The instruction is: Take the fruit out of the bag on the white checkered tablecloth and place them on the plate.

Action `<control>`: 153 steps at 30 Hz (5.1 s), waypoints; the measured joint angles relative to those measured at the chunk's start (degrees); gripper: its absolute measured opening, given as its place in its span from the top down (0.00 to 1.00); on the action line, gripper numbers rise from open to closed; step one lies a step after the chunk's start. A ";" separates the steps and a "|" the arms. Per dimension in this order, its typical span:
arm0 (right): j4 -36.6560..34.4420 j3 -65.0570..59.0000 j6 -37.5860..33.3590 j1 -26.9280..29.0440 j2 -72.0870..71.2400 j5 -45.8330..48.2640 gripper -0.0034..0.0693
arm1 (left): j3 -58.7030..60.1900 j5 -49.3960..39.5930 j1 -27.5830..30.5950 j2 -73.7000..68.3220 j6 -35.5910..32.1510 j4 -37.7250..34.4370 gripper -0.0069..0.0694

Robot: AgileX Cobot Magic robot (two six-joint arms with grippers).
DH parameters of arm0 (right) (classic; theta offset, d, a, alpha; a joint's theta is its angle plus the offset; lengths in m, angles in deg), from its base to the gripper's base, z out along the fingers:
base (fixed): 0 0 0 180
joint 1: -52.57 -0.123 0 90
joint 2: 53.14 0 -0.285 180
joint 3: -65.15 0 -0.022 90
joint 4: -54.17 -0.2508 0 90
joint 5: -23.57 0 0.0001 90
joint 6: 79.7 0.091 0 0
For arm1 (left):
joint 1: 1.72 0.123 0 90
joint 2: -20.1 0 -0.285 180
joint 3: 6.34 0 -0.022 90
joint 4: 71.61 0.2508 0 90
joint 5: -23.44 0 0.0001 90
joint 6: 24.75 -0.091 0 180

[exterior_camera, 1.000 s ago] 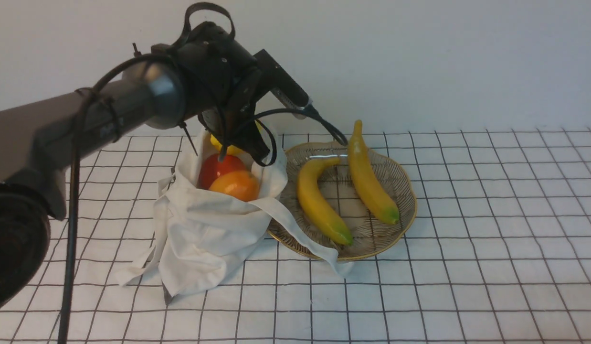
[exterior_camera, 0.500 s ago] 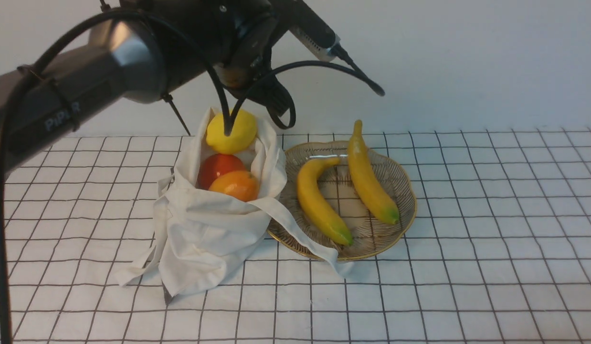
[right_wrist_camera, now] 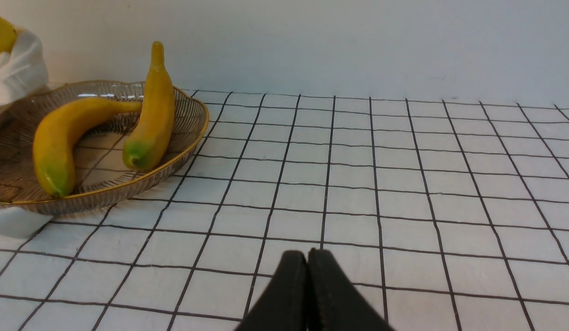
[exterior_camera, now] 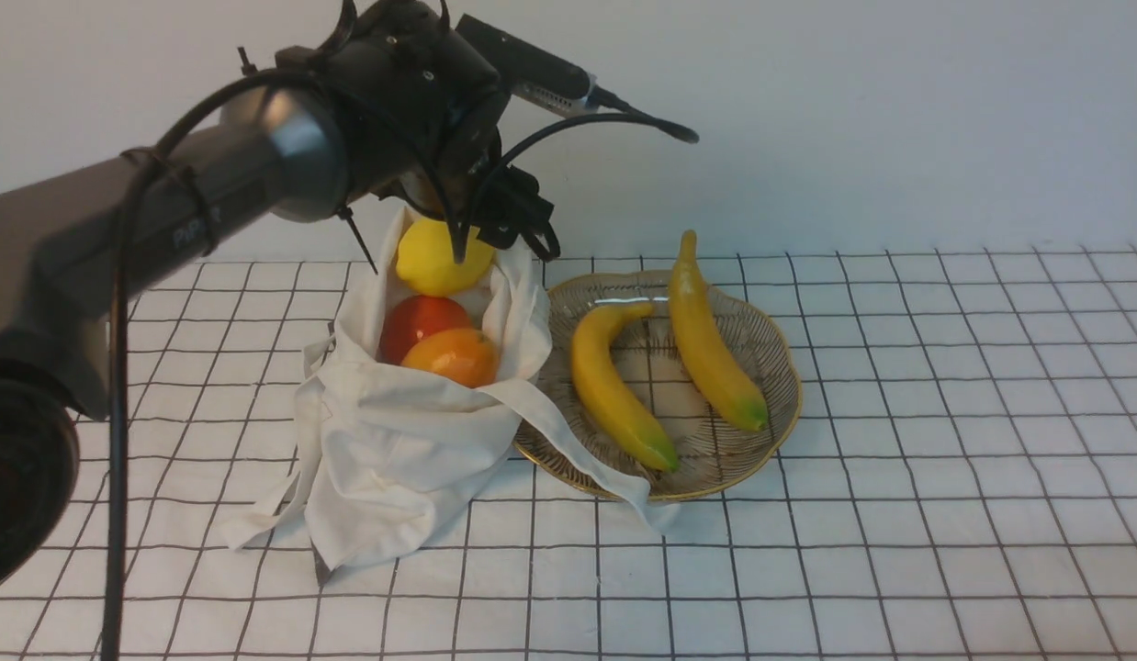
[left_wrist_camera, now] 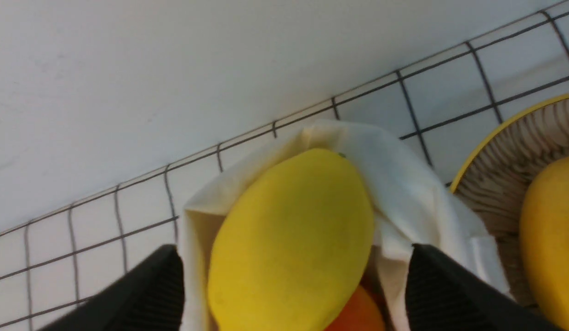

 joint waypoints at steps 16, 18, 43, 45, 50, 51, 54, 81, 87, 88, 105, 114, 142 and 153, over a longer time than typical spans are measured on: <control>0.00 0.00 0.00 0.00 0.00 0.00 0.97 | 0.00 4.36 3.88 -5.65 2.87 0.75 0.14; 0.00 0.00 0.00 0.00 0.00 0.00 0.97 | 0.00 4.87 3.94 -5.93 3.71 0.90 0.14; 0.00 0.00 0.00 0.00 0.00 0.00 0.97 | -0.09 5.20 3.99 -7.94 4.60 0.61 0.26; 0.00 0.00 0.00 0.00 0.00 0.00 0.97 | -0.09 5.06 3.99 -7.94 4.60 0.51 0.26; 0.00 0.00 0.00 0.00 0.00 0.00 0.97 | -0.09 4.23 3.99 -6.32 4.60 -1.82 0.26; 0.00 0.00 0.00 0.00 0.00 0.00 0.97 | -0.03 3.99 3.99 -5.65 4.41 -2.67 0.26; 0.00 0.00 0.00 0.00 0.00 0.00 0.97 | 0.00 2.75 3.99 -2.01 3.69 -5.72 0.26; 0.00 0.00 0.00 0.00 0.00 0.00 0.97 | 0.00 -8.86 3.30 0.19 -36.08 -65.03 0.26; 0.00 0.00 0.00 0.00 0.00 0.00 0.97 | 0.00 -2.59 2.48 -2.22 -36.12 -65.29 0.23; 0.00 0.00 0.00 0.00 0.00 0.00 0.97 | 0.00 -2.43 2.48 -2.29 -36.12 -65.37 0.23; 0.00 0.00 0.00 0.00 0.00 0.00 0.97 | 0.00 -10.73 7.23 6.76 -36.12 -63.15 0.48; 0.02 0.00 0.00 0.00 0.00 0.00 0.97 | 0.44 -25.40 13.19 26.15 -36.28 -49.67 0.91; 0.02 0.00 0.00 0.00 0.00 0.00 0.97 | 86.23 27.60 13.38 107.61 -33.13 -48.95 0.92; 0.02 0.00 0.00 0.00 0.00 0.00 0.97 | 91.54 25.38 13.49 112.36 -35.07 -47.95 0.92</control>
